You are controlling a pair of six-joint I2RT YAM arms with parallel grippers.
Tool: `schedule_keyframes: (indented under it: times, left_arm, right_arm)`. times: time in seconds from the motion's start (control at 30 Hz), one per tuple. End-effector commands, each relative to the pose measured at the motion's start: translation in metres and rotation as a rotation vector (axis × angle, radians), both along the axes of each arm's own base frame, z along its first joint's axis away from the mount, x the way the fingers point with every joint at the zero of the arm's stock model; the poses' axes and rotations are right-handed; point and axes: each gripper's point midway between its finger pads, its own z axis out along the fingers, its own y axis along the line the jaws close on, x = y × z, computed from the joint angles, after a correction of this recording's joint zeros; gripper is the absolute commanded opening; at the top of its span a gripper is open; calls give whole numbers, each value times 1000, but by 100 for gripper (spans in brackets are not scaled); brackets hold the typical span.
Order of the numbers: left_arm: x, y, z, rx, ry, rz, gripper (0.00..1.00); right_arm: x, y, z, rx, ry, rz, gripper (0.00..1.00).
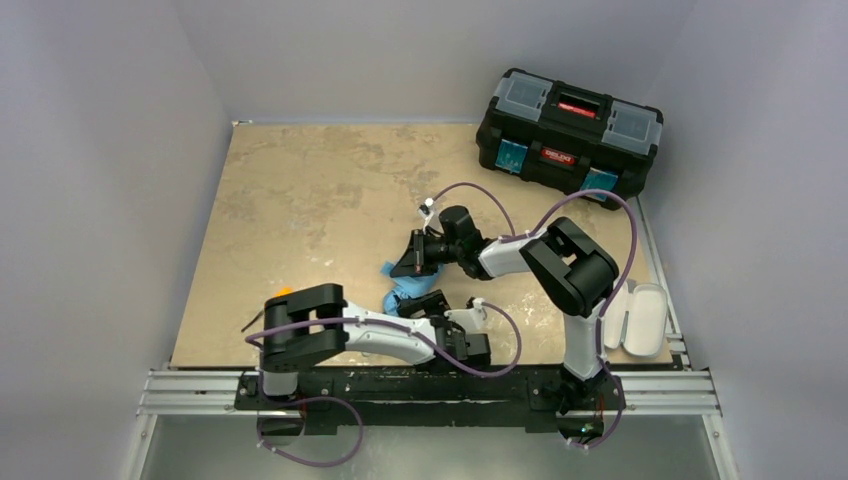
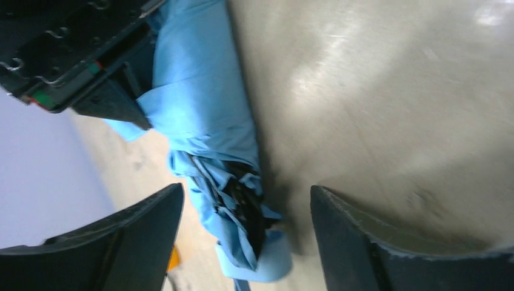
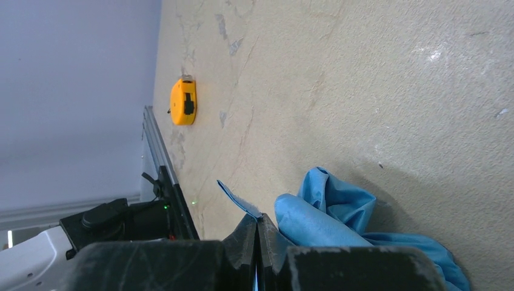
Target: Put away the umbrella
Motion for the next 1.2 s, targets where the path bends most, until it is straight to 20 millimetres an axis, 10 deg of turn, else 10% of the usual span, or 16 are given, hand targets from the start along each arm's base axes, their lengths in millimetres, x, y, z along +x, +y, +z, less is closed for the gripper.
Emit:
schedule_keyframes:
  times: [0.0,0.13,0.4,1.17]
  left_arm:
    - [-61,-43,-41,-286,435,-22,84]
    - [-66,-51,-13,-461,502,-36,98]
    - [-36,-30,38,-830,542,49,95]
    - [31,30,-12,-950,481,306,81]
  right_arm:
    - [-6,-28,-62,-180,42,-61,0]
    - [-6,-27,-60,-174,35,-57,0]
    - [-2,-25,-55,-167,21,-53,0]
    - [3,-17,-44,-160,2,-25,0]
